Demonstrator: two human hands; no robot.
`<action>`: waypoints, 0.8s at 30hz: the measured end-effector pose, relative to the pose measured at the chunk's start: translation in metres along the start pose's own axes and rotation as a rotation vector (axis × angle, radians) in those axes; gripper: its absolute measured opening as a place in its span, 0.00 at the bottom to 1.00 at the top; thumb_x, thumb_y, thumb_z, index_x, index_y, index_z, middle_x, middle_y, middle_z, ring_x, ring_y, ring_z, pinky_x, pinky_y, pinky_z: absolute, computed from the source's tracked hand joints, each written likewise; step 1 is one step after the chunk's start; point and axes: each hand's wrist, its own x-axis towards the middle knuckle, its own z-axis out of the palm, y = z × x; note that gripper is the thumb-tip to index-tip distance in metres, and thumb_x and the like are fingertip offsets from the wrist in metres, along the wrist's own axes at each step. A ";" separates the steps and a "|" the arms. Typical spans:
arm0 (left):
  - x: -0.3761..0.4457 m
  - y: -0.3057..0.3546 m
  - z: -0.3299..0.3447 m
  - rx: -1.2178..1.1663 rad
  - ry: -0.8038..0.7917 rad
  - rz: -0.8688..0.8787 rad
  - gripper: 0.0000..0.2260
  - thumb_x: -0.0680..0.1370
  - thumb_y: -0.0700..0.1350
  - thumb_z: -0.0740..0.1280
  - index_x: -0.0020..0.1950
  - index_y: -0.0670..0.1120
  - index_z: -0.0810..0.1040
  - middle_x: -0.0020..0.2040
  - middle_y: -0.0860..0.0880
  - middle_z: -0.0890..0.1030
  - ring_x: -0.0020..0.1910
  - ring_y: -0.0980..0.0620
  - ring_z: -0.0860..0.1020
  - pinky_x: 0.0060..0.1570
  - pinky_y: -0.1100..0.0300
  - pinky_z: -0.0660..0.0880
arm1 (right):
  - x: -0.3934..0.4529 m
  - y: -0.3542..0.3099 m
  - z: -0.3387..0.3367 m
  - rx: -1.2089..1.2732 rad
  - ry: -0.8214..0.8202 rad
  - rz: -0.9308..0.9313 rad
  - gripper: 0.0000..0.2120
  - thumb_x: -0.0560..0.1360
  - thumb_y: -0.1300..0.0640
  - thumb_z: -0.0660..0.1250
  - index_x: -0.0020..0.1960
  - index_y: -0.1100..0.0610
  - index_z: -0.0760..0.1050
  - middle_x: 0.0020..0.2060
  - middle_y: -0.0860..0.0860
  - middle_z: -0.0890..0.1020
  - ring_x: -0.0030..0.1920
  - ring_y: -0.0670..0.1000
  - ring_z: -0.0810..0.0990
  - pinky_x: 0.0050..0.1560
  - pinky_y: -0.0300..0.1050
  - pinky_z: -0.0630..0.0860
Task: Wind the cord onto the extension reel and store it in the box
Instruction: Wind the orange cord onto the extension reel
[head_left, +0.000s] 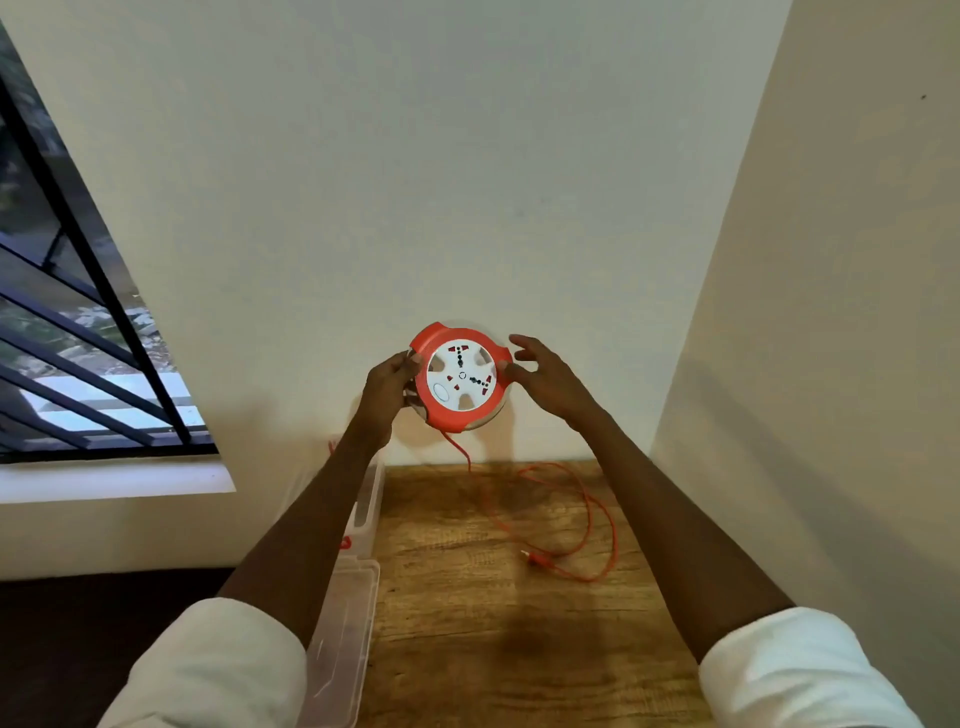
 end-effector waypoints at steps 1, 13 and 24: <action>0.003 0.006 0.001 -0.003 -0.004 0.015 0.12 0.83 0.52 0.62 0.59 0.47 0.80 0.45 0.56 0.86 0.43 0.53 0.84 0.38 0.62 0.81 | 0.006 -0.007 0.000 0.022 -0.032 0.005 0.29 0.77 0.38 0.66 0.75 0.46 0.65 0.65 0.47 0.75 0.62 0.46 0.74 0.62 0.48 0.72; 0.002 0.023 0.017 0.123 0.172 0.038 0.09 0.82 0.47 0.66 0.57 0.44 0.82 0.51 0.50 0.84 0.50 0.51 0.80 0.49 0.58 0.78 | 0.017 -0.017 -0.009 0.191 -0.042 0.029 0.15 0.75 0.42 0.70 0.52 0.53 0.80 0.42 0.51 0.87 0.43 0.52 0.87 0.50 0.52 0.81; -0.030 0.011 0.087 -0.526 -0.205 -0.357 0.20 0.79 0.53 0.68 0.69 0.49 0.71 0.63 0.41 0.80 0.60 0.37 0.79 0.62 0.42 0.77 | 0.009 -0.008 -0.019 0.716 0.169 0.082 0.22 0.76 0.46 0.71 0.67 0.51 0.72 0.56 0.54 0.83 0.53 0.56 0.84 0.47 0.48 0.83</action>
